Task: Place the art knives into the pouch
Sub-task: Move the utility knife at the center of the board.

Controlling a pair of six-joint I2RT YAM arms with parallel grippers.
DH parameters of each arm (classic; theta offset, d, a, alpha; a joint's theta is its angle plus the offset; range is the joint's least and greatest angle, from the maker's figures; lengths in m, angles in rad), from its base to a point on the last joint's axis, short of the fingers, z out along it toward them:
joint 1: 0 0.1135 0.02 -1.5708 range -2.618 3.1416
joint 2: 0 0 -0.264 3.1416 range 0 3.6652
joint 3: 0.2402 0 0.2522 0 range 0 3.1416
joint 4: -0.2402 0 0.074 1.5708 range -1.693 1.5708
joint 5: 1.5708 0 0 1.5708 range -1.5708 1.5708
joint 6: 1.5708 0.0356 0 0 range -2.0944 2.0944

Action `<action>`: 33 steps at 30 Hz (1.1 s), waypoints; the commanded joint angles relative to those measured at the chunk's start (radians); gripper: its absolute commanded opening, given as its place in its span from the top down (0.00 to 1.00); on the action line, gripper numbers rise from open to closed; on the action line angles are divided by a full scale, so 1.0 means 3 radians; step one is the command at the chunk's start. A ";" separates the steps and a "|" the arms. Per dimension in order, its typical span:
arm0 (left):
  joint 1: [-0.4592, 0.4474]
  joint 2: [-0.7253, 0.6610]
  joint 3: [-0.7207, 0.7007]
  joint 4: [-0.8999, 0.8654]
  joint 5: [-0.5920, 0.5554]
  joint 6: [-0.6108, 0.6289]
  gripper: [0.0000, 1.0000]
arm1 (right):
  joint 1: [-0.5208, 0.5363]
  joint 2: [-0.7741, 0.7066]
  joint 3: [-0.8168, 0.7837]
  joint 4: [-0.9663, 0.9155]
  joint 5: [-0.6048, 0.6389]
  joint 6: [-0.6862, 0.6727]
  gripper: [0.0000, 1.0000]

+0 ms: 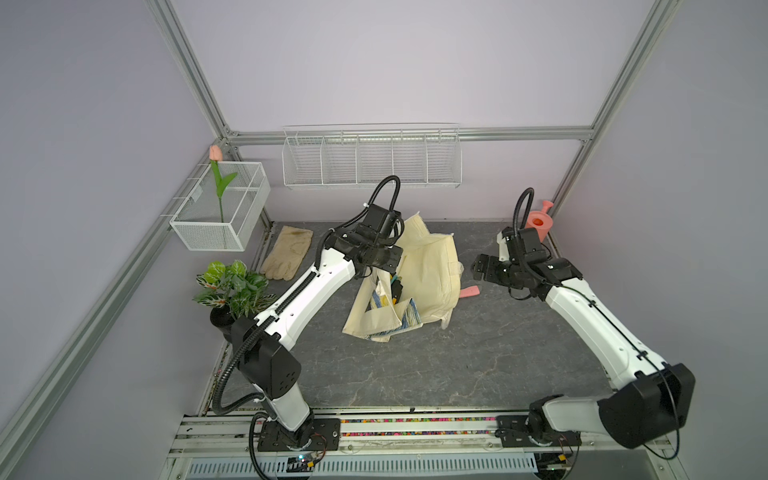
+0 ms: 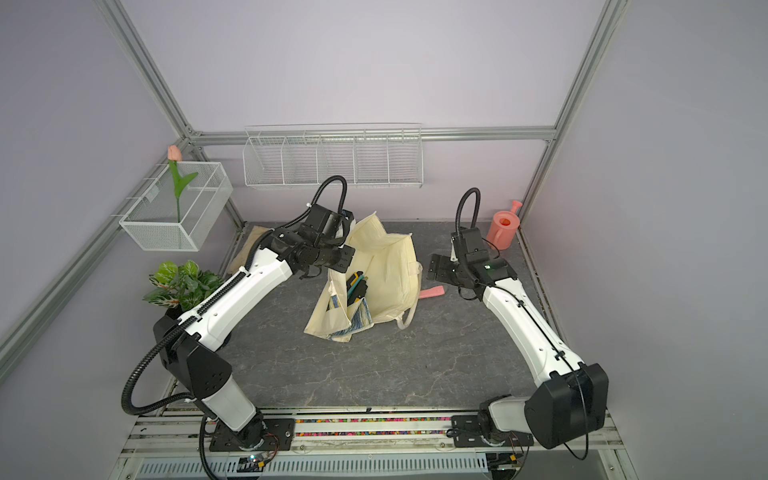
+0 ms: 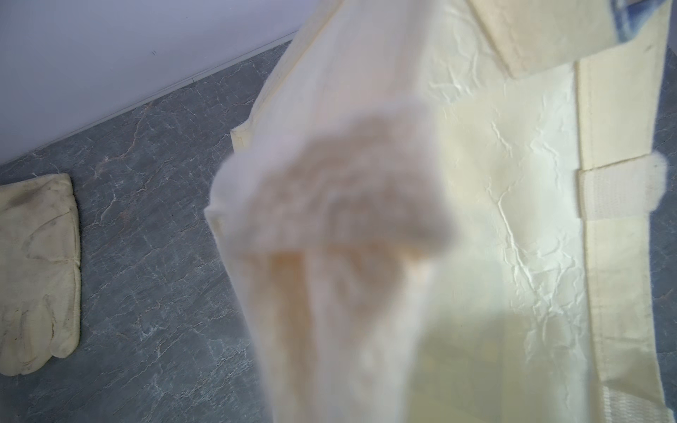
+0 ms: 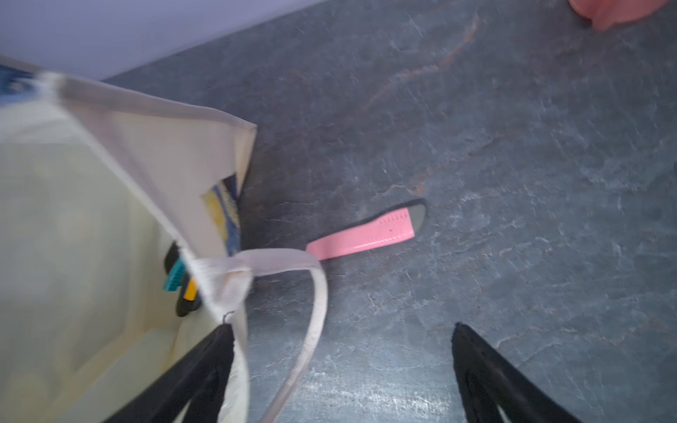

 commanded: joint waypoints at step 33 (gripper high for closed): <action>0.0005 0.0062 0.0018 -0.0072 -0.0078 0.0040 1.00 | 0.0110 0.2101 0.0746 0.0165 0.0271 0.0511 0.13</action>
